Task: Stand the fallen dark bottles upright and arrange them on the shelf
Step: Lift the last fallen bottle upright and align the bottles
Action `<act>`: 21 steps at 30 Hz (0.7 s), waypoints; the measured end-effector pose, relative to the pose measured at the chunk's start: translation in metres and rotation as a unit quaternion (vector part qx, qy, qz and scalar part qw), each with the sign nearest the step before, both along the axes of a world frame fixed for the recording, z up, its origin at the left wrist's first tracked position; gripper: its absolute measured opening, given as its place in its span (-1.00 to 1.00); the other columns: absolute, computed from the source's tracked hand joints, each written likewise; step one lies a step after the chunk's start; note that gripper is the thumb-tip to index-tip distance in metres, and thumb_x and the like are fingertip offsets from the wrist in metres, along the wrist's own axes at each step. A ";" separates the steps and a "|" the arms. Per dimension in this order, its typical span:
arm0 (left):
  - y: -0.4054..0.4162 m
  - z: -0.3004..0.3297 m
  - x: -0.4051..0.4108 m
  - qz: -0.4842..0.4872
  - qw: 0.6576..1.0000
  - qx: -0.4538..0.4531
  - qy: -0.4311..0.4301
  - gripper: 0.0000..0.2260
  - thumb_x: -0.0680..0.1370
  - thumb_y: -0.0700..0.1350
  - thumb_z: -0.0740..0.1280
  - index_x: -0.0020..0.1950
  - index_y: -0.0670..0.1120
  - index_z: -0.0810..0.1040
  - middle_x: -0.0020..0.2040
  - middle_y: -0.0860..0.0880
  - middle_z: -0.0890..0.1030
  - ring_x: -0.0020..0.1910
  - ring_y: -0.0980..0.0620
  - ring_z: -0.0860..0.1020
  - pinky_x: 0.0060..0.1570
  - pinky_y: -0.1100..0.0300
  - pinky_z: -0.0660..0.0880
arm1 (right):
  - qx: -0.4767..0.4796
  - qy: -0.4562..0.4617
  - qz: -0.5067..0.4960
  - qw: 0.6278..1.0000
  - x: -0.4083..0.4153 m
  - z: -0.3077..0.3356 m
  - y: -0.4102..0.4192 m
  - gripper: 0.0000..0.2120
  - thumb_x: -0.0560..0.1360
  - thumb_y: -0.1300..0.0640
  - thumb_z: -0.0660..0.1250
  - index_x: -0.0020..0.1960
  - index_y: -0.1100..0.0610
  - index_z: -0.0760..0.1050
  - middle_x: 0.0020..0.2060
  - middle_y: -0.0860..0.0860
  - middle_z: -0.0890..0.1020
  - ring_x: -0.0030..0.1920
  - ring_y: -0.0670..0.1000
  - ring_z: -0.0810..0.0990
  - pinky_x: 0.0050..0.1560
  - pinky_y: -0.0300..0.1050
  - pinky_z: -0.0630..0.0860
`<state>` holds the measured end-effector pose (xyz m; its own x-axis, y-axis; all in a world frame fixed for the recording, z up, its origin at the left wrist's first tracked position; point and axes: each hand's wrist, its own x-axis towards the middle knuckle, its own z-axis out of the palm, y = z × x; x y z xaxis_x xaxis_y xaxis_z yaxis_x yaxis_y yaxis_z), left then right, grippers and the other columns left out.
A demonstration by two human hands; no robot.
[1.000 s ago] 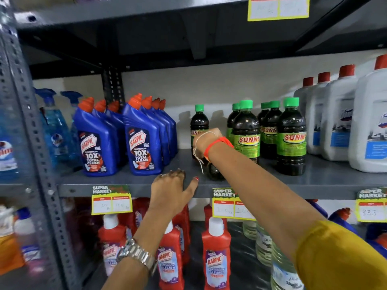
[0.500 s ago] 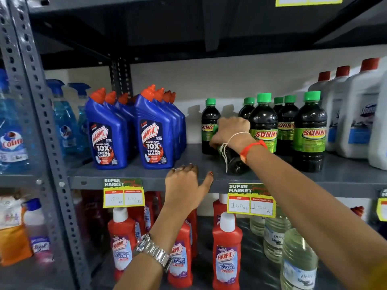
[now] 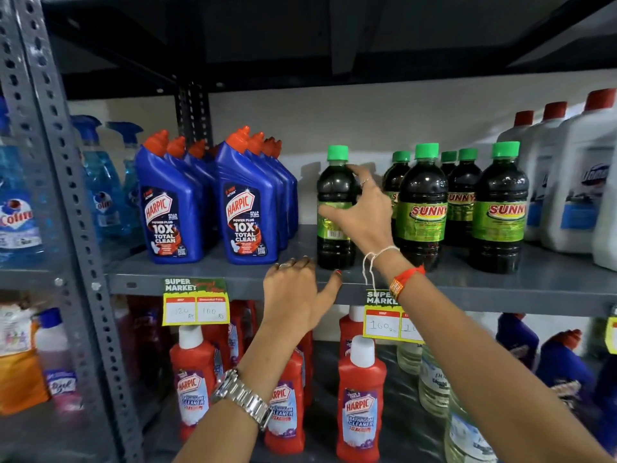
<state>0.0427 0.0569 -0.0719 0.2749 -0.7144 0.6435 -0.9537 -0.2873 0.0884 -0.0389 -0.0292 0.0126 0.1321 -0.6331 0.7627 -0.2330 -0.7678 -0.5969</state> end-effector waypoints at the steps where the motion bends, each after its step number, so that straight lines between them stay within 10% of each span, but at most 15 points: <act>1: 0.000 -0.001 0.000 0.002 1.000 -0.003 -0.003 -0.39 0.45 0.26 -0.05 0.17 -0.09 0.56 0.09 -0.06 0.65 0.08 -0.04 0.57 0.05 0.09 0.42 | 0.001 0.003 0.001 1.000 0.002 -0.005 -0.002 -0.26 0.16 -0.06 0.45 0.31 -0.02 0.35 0.01 0.03 0.65 0.06 0.05 0.60 0.11 -0.03 0.54; 12: -0.001 -0.002 0.001 -0.003 1.000 -0.015 0.005 -0.33 0.41 0.27 -0.11 0.14 -0.09 0.58 0.09 -0.06 0.66 0.07 -0.03 0.58 0.05 0.08 0.43 | 0.046 0.135 -0.061 0.988 0.002 -0.012 -0.008 0.04 0.14 -0.15 0.56 0.40 0.25 0.12 0.28 0.24 0.39 0.32 0.23 0.38 0.30 0.08 0.39; 21: -0.001 -0.001 0.001 -0.016 1.000 -0.016 0.015 -0.36 0.42 0.27 -0.07 0.10 -0.10 0.61 0.09 -0.05 0.66 0.07 -0.03 0.58 0.06 0.09 0.43 | 0.280 0.032 0.218 0.934 -0.015 -0.008 -0.038 -0.43 0.33 0.33 0.42 0.26 0.32 0.25 -0.18 0.07 0.58 -0.18 -0.03 0.57 -0.16 -0.23 0.54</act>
